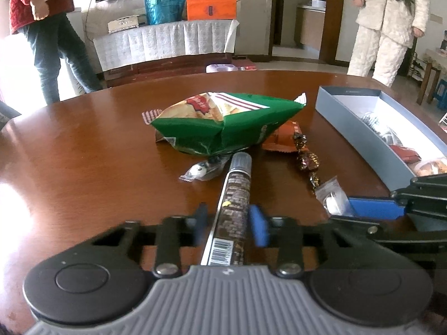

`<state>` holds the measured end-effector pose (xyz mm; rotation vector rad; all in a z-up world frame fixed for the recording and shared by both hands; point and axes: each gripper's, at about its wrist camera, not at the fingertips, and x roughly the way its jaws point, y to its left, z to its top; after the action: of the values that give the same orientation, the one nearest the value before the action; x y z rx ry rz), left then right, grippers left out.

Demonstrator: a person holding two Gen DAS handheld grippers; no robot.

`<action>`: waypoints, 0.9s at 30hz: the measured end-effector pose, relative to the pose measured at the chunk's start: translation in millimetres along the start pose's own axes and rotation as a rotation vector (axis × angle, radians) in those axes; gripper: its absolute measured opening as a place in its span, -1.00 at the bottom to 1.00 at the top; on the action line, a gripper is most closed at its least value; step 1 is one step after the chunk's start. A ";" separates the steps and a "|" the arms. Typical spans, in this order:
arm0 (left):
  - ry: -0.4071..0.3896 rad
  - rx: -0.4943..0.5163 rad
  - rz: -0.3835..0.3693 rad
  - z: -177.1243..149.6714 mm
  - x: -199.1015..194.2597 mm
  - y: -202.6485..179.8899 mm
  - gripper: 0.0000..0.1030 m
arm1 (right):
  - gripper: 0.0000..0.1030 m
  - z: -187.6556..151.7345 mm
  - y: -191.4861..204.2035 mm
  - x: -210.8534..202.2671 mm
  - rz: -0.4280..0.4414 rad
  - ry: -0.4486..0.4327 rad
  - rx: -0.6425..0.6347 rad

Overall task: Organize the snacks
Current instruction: 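Grasp the silver printed can with the left gripper while the right grasps the clear white-ball packet, then lift the can and clear packet and carry both over the grey box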

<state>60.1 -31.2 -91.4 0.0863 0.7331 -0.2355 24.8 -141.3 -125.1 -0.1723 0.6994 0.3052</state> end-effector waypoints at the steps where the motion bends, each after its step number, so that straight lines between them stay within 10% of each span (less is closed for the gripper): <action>1: 0.005 0.003 0.001 0.8 0.2 -1.0 -0.53 | -0.58 0.1 -0.8 -0.7 -0.001 -0.003 0.000; 24: -0.094 -0.083 -0.048 13.1 -40.9 6.8 -0.59 | -0.62 12.5 -30.6 -43.5 0.069 -0.152 0.167; 27: -0.110 -0.075 -0.061 14.0 -48.8 2.6 -0.90 | -0.62 12.3 -31.9 -50.0 0.074 -0.166 0.171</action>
<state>34.9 -22.0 -48.2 -0.0201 0.6350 -0.2687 6.6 -179.0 -81.3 0.0417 0.5647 0.3249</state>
